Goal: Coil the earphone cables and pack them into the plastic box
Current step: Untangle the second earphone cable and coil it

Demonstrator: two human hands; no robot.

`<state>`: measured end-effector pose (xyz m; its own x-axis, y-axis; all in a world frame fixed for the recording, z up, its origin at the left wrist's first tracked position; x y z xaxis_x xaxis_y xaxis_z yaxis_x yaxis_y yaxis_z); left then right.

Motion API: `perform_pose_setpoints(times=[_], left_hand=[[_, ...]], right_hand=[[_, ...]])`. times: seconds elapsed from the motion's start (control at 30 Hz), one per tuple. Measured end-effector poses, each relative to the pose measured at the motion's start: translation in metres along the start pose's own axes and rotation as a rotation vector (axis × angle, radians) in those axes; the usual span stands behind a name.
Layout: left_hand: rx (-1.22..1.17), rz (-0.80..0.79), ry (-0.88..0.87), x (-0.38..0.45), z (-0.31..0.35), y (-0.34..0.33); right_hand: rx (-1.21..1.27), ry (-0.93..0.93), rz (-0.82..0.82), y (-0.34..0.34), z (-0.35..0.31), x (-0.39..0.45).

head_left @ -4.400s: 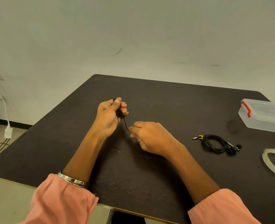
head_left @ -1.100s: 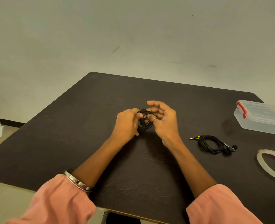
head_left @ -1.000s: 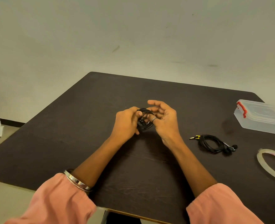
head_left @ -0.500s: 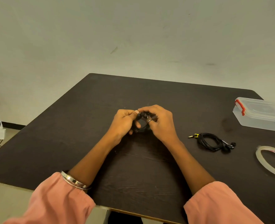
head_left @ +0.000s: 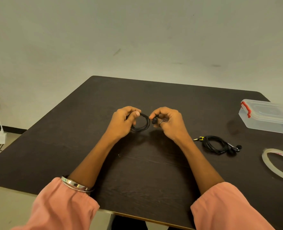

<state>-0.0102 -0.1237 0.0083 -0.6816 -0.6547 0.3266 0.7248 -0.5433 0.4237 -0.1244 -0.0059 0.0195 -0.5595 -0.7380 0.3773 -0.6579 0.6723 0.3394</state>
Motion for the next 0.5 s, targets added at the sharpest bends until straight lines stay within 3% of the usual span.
perform_pose_setpoints(times=[0.1,0.2,0.43,0.5], left_hand=[[-0.196,-0.006,0.094,-0.001,-0.007,-0.001],[-0.219,0.003,0.108,-0.001,-0.009,0.0],[-0.045,0.066,-0.011,0.002,-0.004,0.004],[-0.032,0.075,-0.036,0.001,-0.002,0.005]], right_hand=[[-0.204,0.229,-0.007,0.003,-0.021,-0.002],[-0.346,0.288,-0.052,-0.003,-0.023,-0.003],[0.07,-0.003,0.016,0.004,0.002,0.002],[0.134,-0.108,-0.04,-0.005,0.009,0.001]])
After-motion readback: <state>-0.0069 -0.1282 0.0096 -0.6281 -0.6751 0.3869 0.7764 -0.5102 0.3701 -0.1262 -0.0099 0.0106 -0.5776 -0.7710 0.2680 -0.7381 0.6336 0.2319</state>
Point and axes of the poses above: each hand's wrist, its own x-axis towards the middle knuckle, its own y-axis out of the back of the hand, z = x × y, the point moved 10 cm from there along x, towards the middle knuckle, and after that the axes turned 2 degrees about z, right-handed, at the moved point
